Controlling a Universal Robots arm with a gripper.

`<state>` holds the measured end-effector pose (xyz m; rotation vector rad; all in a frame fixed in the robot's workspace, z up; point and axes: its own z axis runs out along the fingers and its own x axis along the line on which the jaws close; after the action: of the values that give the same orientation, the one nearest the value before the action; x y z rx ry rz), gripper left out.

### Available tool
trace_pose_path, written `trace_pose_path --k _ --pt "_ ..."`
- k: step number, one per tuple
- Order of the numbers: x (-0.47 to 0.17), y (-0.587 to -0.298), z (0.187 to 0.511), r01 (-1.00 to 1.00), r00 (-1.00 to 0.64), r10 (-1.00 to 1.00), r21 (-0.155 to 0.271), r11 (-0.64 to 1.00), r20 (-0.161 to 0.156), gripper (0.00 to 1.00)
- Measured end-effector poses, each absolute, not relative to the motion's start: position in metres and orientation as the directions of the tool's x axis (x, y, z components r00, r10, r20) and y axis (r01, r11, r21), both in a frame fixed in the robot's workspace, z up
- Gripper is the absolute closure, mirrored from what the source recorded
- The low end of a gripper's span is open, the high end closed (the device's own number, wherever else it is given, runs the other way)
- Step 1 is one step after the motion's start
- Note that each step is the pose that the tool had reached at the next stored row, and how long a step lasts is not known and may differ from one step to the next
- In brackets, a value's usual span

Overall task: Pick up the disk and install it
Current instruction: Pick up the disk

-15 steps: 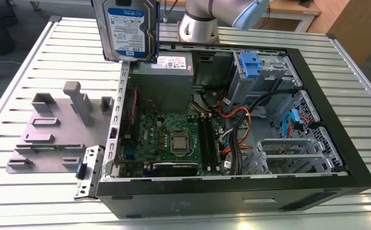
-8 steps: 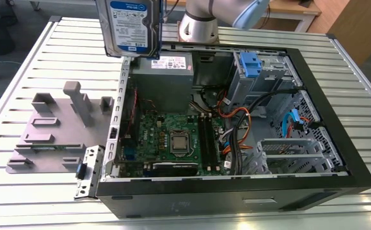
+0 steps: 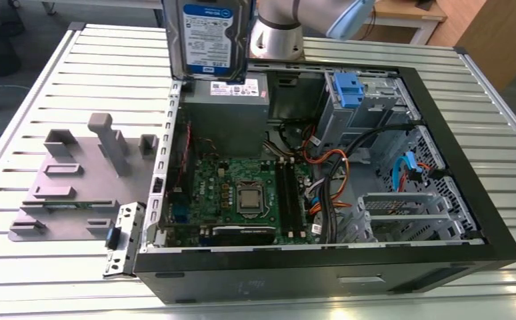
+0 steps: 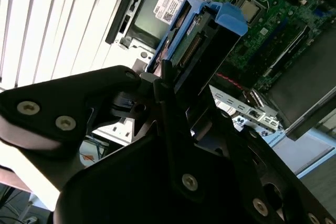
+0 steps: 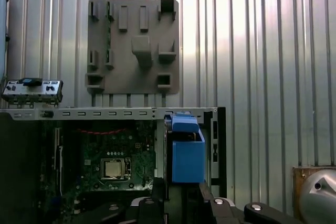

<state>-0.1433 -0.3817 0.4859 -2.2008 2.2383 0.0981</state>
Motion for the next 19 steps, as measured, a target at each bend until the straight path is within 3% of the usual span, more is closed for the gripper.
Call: trace_pose_path --k 19 --pt "-0.057 -0.382 0.482 -0.999 -0.018 -0.999 0.044 0.016 -0.045 0.65"
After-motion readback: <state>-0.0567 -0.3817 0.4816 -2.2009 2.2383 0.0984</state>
